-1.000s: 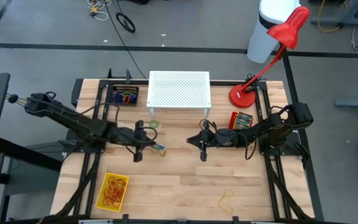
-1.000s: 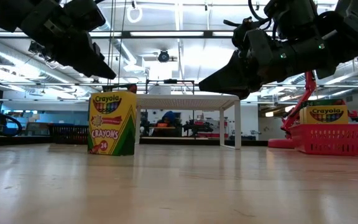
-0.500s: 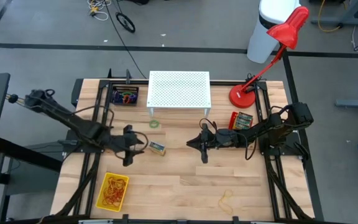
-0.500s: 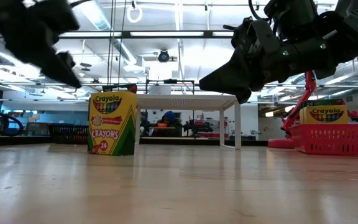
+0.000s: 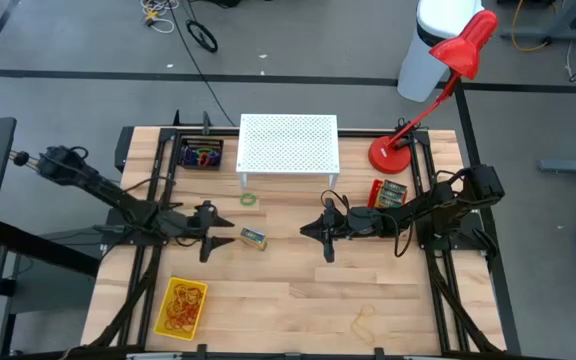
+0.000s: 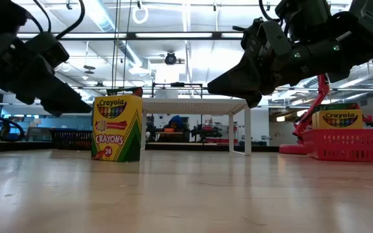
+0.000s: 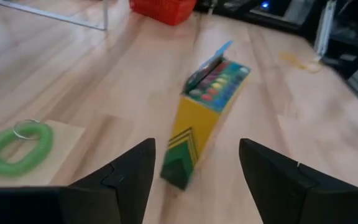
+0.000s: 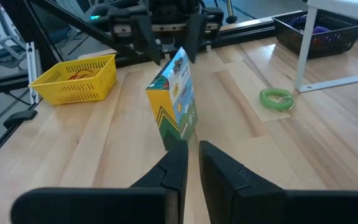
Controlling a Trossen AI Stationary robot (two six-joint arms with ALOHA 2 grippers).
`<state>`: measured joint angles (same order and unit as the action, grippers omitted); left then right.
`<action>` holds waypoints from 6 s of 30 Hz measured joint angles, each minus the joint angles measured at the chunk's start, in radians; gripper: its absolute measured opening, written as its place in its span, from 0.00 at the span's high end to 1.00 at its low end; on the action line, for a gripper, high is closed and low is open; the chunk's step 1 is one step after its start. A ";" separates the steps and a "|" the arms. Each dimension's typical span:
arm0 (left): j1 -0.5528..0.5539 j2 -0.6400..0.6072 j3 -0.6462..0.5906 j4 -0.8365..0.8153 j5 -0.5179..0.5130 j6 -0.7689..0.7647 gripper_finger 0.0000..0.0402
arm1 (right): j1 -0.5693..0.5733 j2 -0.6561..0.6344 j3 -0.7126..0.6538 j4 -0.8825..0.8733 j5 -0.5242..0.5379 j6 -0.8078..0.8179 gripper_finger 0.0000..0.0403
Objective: Pick & Place Office Desk Supplies
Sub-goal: Put the box yellow crayon into the red bin
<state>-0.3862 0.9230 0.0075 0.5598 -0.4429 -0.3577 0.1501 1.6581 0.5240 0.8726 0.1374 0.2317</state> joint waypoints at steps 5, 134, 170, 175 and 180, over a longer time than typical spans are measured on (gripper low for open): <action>0.046 0.024 0.000 0.044 0.034 0.110 0.40 | 0.000 0.000 0.000 0.001 0.001 0.000 0.87; 0.336 0.585 0.491 0.256 0.594 0.425 0.96 | 0.262 -0.357 0.000 -0.367 0.289 0.128 0.96; 0.268 0.593 0.175 0.686 0.435 0.223 0.97 | 0.072 0.001 0.785 -1.696 0.131 0.234 0.36; 0.268 0.593 0.175 0.683 0.435 0.223 0.97 | 0.036 0.049 0.755 -1.631 0.011 0.206 0.37; 0.268 0.593 0.175 0.684 0.435 0.223 0.97 | 0.038 0.088 0.756 -1.599 -0.001 0.181 0.37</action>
<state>-0.1184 1.5158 0.1822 1.2434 -0.0076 -0.1345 0.1883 1.7464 1.2797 -0.7266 0.1361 0.4132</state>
